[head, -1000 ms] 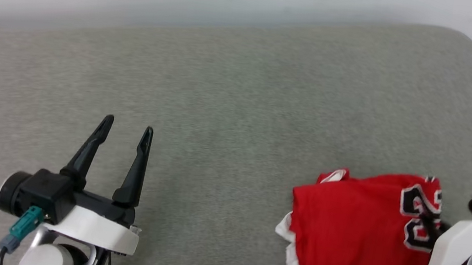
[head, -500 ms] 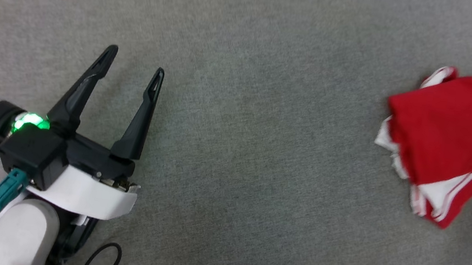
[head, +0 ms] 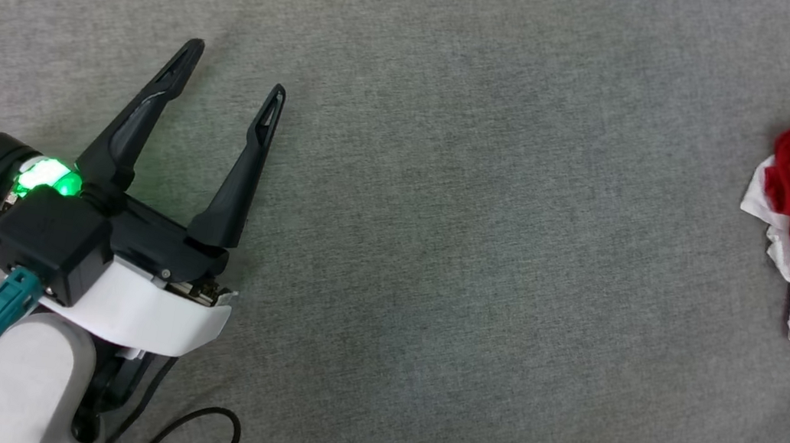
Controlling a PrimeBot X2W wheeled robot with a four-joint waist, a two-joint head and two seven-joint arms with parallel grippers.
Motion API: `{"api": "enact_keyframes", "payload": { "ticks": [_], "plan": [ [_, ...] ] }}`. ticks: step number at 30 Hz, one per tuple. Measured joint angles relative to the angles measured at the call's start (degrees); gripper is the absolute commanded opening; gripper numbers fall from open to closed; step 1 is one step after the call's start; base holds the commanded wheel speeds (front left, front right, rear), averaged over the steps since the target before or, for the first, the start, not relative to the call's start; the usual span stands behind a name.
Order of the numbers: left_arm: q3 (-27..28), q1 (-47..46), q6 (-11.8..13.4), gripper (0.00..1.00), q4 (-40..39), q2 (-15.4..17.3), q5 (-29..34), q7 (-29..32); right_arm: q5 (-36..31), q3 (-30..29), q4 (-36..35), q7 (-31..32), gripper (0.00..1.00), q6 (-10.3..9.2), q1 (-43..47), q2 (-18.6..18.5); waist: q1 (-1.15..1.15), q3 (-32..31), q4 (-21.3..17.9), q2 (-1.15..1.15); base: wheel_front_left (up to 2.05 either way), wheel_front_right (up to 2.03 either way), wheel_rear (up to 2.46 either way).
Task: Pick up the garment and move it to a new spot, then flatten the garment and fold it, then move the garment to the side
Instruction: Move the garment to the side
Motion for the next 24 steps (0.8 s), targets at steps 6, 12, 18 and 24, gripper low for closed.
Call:
{"api": "enact_keyframes", "payload": {
  "ticks": [6,12,18,24],
  "plan": [
    [0.4,0.4,0.9,1.00,2.3,-1.4,-1.2,-1.9,-3.6,-4.7,1.0,-9.8,1.00,0.00,-0.6,2.1,0.00,-2.3,0.9,0.00,0.00,0.00,0.00],
    [0.6,2.9,2.2,1.00,6.2,-3.4,-2.4,-4.2,-4.2,-4.3,0.3,-17.4,1.00,0.00,3.8,4.5,-0.01,-7.1,2.6,0.00,0.00,0.00,0.00],
    [2.3,6.4,5.1,1.00,10.4,-6.3,-4.1,-6.0,-1.2,-3.2,-5.5,-21.5,1.00,0.00,12.0,8.0,-0.03,-12.7,5.8,0.00,0.00,0.00,0.00],
    [3.6,9.1,5.8,1.00,13.8,-7.9,-4.6,-6.9,0.1,-0.7,-13.4,-22.2,1.00,-0.01,21.1,13.0,-0.03,-16.8,10.6,0.00,0.00,0.00,0.00]
  ]
}}
